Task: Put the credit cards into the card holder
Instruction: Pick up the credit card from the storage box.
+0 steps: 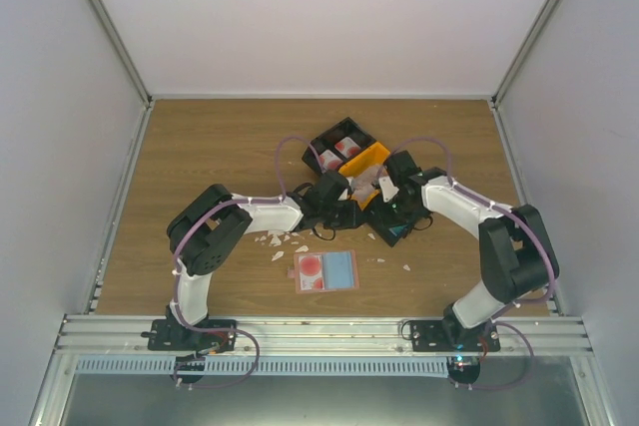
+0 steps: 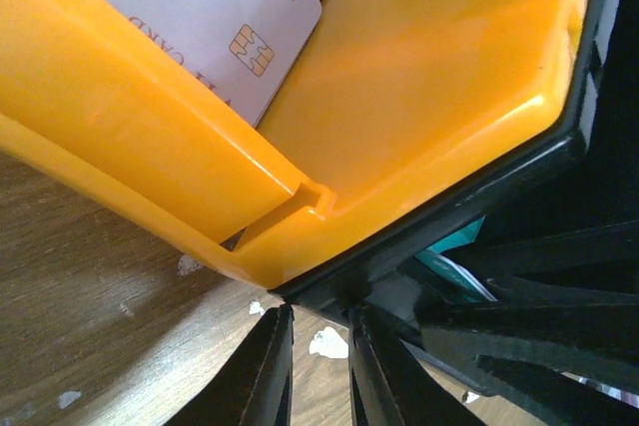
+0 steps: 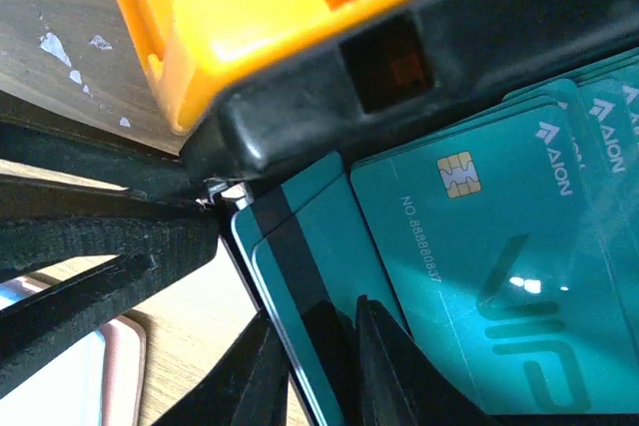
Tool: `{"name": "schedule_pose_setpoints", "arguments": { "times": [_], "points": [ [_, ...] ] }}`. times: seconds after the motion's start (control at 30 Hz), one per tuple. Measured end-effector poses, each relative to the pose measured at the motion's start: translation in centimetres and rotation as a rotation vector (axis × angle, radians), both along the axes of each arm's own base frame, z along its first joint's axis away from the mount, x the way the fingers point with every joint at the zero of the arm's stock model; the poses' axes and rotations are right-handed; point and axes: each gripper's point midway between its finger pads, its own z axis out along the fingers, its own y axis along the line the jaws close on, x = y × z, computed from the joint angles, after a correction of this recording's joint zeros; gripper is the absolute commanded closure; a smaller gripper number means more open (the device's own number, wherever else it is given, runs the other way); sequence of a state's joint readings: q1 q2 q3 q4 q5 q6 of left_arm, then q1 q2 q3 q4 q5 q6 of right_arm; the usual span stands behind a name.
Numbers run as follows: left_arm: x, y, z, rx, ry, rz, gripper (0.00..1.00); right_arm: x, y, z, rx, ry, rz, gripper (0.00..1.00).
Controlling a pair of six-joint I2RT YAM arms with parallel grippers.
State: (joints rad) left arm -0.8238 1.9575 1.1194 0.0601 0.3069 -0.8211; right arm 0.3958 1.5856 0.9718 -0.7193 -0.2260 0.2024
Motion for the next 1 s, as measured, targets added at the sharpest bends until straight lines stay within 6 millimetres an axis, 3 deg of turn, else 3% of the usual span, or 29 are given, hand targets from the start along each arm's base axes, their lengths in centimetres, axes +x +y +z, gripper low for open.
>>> {"name": "schedule_pose_setpoints", "arguments": {
  "times": [0.2, 0.63, 1.0],
  "points": [
    [0.1, 0.0, 0.1, 0.003, -0.007, -0.006, 0.79, 0.8, 0.2, 0.8, -0.016, -0.024, -0.006, 0.89],
    [0.1, -0.2, 0.3, 0.014, -0.012, -0.023, 0.77, 0.8, 0.4, 2.3, 0.012, -0.054, -0.009, 0.87],
    [0.2, -0.4, 0.4, 0.018, -0.023, -0.039, 0.76, 0.7, 0.4, 1.9, 0.015, -0.045, -0.021, 0.73]
  ]
}}
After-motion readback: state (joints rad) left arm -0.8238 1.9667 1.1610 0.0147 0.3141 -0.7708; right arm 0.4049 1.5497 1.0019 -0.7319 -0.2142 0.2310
